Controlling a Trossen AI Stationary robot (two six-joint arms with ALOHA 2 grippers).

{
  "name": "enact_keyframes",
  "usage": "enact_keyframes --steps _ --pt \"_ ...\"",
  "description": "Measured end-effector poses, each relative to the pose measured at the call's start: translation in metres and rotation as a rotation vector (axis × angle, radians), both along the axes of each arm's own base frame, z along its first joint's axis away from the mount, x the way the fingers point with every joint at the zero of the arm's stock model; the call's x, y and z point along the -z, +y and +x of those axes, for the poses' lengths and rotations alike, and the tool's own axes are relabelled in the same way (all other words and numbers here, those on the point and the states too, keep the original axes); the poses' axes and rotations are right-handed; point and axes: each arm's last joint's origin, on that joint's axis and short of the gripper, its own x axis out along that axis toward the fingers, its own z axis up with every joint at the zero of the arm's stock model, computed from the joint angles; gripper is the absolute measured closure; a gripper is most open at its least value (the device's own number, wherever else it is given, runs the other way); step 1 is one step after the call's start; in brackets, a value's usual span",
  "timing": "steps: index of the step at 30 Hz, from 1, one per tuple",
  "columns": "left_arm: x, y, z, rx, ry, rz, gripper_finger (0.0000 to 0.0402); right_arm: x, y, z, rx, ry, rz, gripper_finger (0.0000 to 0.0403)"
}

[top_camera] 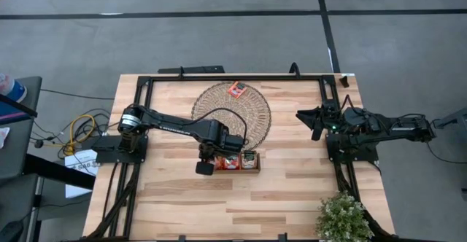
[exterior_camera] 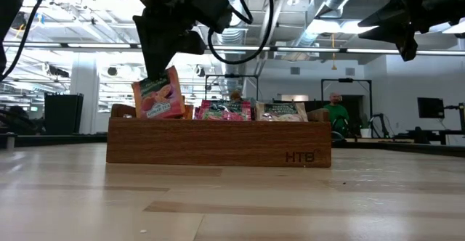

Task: Pick & Place Tea
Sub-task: Put the orange tea bag into the left section of the wooden organizer

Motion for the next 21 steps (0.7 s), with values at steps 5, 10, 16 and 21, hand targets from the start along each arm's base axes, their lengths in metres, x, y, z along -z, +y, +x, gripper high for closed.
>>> enact_keyframes --steps 5,10,16,21 --pt "0.0 -0.0001 0.0006 0.024 -0.007 -0.003 0.0401 0.0 0.0 0.0 0.0 0.0 0.0 0.0305" --pt "0.0 0.0 0.0007 0.022 -0.008 0.0 0.0401 0.0 0.0 0.0 -0.001 0.0 0.0 0.0305" --pt "0.0001 0.0 0.0013 0.02 -0.014 0.003 0.0402 0.0 0.0 0.0 -0.001 0.0 0.0 0.0305" --pt "-0.0001 0.0002 0.0014 0.04 -0.017 0.008 0.0402 0.0 0.0 0.0 -0.001 0.0 0.0 0.0305"
